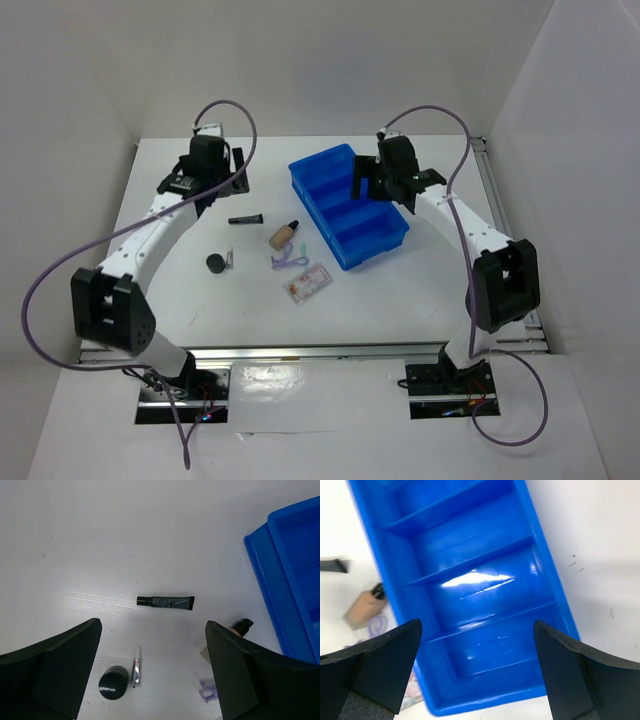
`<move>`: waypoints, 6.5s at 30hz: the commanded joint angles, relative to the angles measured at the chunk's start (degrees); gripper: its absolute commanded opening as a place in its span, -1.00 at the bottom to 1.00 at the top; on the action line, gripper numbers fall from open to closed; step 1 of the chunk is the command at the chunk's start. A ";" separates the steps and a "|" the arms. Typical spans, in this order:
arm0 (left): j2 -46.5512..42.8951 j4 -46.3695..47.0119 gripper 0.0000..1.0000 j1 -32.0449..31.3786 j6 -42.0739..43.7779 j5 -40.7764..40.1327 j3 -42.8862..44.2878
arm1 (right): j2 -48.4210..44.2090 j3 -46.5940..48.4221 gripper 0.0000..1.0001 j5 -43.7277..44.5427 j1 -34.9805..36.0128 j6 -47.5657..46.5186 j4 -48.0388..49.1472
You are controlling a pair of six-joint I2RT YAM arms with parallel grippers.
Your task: Organize the makeup
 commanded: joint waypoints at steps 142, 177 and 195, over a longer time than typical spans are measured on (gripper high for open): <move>42.34 -8.19 0.47 -15.51 -13.17 24.05 53.15 | -31.71 -22.17 1.00 0.85 1.33 12.47 -1.84; 33.79 -9.34 0.65 -11.46 -5.00 10.68 12.36 | -32.77 -23.84 1.00 -1.53 1.33 14.14 -1.84; 27.20 -16.17 -0.85 -11.46 -6.67 6.03 19.38 | -33.30 -24.37 1.00 -2.76 1.33 14.67 -1.84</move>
